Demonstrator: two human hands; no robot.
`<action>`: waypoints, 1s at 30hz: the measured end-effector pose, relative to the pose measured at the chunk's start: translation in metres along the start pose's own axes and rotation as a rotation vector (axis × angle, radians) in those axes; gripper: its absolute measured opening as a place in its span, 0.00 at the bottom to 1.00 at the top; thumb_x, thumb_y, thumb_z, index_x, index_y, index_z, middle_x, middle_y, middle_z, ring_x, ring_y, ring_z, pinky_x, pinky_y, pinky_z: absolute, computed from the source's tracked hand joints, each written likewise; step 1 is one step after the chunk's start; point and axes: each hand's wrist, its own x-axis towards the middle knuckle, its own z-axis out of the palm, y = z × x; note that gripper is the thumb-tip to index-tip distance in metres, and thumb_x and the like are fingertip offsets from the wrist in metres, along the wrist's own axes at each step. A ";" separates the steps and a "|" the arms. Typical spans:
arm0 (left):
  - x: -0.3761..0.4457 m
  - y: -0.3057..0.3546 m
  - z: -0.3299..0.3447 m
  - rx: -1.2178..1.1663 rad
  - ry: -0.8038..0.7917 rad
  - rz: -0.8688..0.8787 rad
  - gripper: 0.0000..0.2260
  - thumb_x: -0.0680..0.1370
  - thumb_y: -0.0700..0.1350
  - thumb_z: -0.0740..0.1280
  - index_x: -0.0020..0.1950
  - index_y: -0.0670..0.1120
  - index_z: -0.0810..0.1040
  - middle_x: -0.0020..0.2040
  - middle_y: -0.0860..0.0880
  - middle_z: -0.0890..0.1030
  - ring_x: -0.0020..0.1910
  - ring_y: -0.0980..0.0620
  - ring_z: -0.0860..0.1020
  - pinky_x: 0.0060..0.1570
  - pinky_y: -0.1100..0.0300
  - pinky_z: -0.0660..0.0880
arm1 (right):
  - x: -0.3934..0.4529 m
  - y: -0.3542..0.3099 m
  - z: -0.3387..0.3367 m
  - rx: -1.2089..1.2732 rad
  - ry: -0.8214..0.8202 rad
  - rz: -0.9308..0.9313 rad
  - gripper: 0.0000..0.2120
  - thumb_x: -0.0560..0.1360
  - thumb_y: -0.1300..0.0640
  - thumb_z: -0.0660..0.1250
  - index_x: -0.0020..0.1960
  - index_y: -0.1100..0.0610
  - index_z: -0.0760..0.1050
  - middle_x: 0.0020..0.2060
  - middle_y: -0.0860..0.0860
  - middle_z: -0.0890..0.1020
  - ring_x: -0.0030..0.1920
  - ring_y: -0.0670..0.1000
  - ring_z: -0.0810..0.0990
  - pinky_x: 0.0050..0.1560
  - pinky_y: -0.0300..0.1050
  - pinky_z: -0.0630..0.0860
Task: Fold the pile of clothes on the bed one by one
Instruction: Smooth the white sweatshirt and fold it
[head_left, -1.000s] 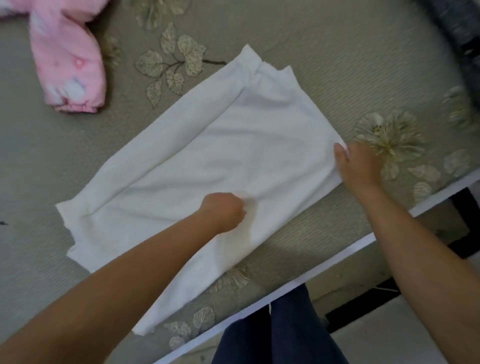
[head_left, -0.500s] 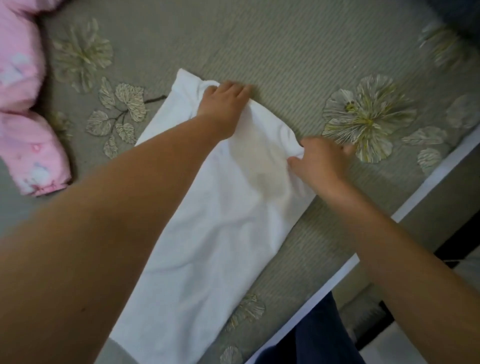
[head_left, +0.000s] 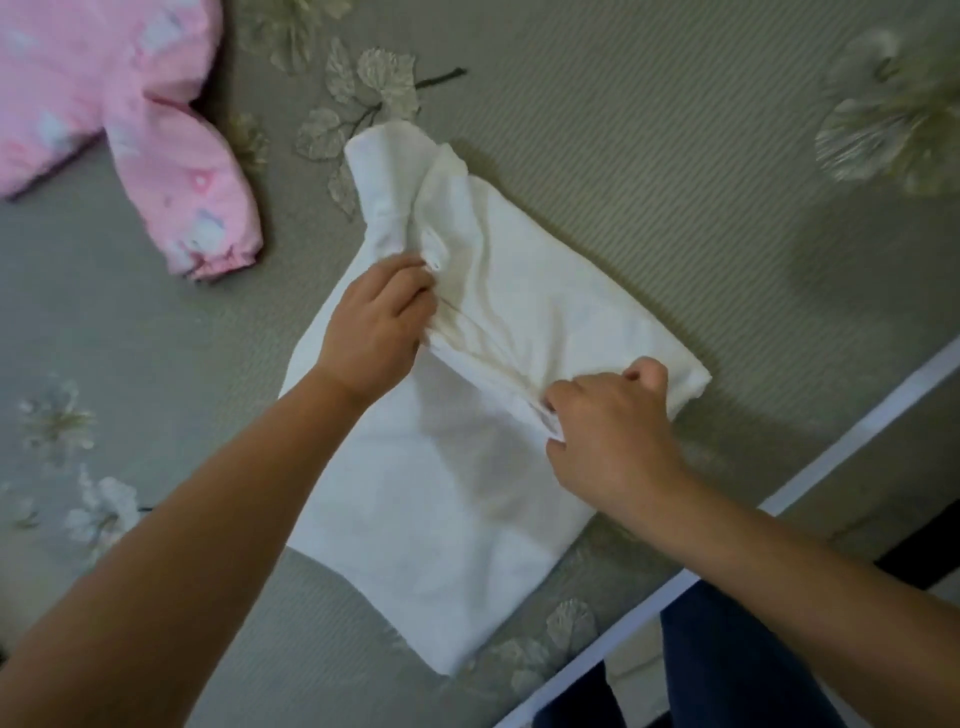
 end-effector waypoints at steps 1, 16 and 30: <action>-0.028 -0.001 -0.003 -0.017 -0.014 -0.007 0.13 0.75 0.32 0.57 0.35 0.34 0.79 0.39 0.38 0.82 0.44 0.35 0.81 0.42 0.46 0.79 | -0.010 -0.017 0.014 -0.031 0.010 -0.018 0.05 0.70 0.57 0.66 0.46 0.53 0.75 0.38 0.47 0.78 0.40 0.50 0.74 0.43 0.47 0.50; -0.279 0.027 0.016 -0.098 0.066 -0.126 0.07 0.70 0.32 0.65 0.33 0.31 0.78 0.35 0.36 0.81 0.41 0.34 0.81 0.39 0.42 0.77 | -0.109 -0.156 0.193 -0.153 0.046 -0.073 0.16 0.41 0.66 0.77 0.26 0.57 0.76 0.22 0.49 0.77 0.23 0.51 0.75 0.38 0.45 0.56; -0.322 0.031 0.044 0.123 -0.015 -0.184 0.30 0.63 0.51 0.75 0.60 0.43 0.69 0.55 0.35 0.79 0.58 0.32 0.74 0.51 0.27 0.64 | -0.091 -0.174 0.238 -0.200 -0.157 0.288 0.50 0.69 0.43 0.69 0.71 0.55 0.32 0.67 0.59 0.29 0.67 0.61 0.28 0.69 0.61 0.50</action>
